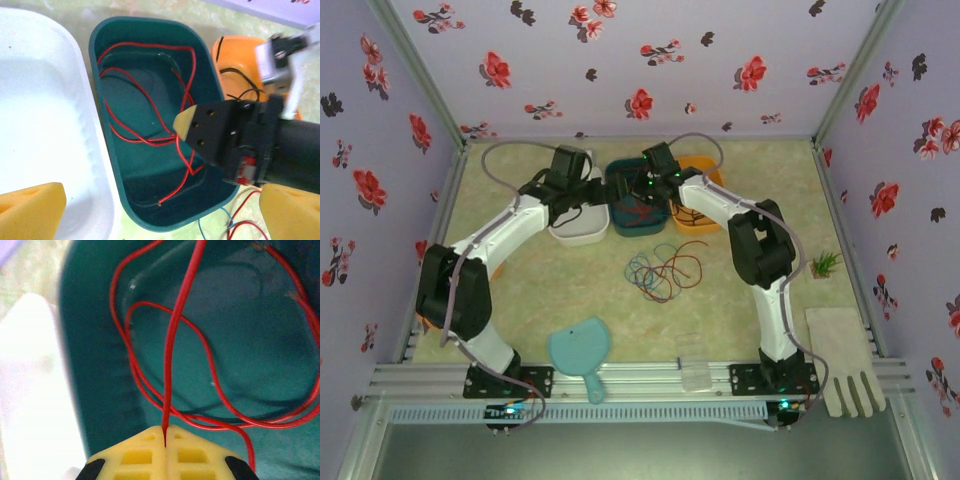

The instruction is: Untangle the cables

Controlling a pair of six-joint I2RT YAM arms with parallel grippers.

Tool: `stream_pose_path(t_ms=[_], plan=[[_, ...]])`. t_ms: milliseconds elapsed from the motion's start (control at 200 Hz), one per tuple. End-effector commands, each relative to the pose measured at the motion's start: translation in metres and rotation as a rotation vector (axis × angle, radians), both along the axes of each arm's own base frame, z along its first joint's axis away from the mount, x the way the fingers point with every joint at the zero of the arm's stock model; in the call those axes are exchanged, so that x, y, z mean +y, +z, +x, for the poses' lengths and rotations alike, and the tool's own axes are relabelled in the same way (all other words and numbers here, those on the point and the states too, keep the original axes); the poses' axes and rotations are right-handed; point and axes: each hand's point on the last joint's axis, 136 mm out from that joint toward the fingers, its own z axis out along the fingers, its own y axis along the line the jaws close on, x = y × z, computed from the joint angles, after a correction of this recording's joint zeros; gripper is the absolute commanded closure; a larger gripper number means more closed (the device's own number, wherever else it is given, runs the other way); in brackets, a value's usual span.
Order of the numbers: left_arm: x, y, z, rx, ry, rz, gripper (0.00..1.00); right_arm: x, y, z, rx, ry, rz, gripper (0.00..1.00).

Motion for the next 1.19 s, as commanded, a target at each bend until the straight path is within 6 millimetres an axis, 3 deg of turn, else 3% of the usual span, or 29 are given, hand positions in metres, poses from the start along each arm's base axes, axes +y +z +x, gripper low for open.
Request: stream_pose_path(t_ms=[0,125,255,385,550,795,900,1000,1075,1190], plan=[[0.005,0.015,-0.005,-0.043,-0.013,-0.008,0.0,-0.005,-0.025,-0.006,0.037,0.058,-0.119,1.0],[0.008,0.02,-0.01,-0.053,-0.014,-0.011,0.0,-0.002,-0.042,-0.009,0.062,0.109,-0.186,1.0],[0.01,0.021,-0.013,-0.054,-0.012,-0.008,0.0,0.002,-0.037,-0.01,0.043,0.154,-0.239,1.0],[0.011,0.022,-0.015,-0.054,-0.016,-0.003,0.0,0.005,-0.006,-0.011,-0.03,0.203,-0.286,0.77],[0.013,0.027,-0.016,-0.072,-0.012,-0.006,0.0,-0.016,0.039,-0.016,-0.124,0.196,-0.419,0.54],[0.018,0.034,-0.019,-0.092,-0.002,-0.009,0.0,-0.053,0.085,-0.033,-0.204,0.123,-0.498,0.52],[0.02,0.035,-0.02,-0.101,0.008,-0.013,0.0,-0.074,0.1,-0.051,-0.232,0.085,-0.505,0.53],[0.024,0.031,-0.022,-0.098,0.022,-0.009,0.0,-0.101,0.097,-0.078,-0.217,0.038,-0.518,0.55],[0.026,0.027,-0.025,-0.092,0.024,-0.009,0.0,-0.122,0.09,-0.104,-0.19,-0.01,-0.503,0.56],[0.028,0.023,-0.028,-0.091,0.031,-0.014,0.0,-0.15,0.057,-0.147,-0.103,-0.071,-0.469,0.57]])
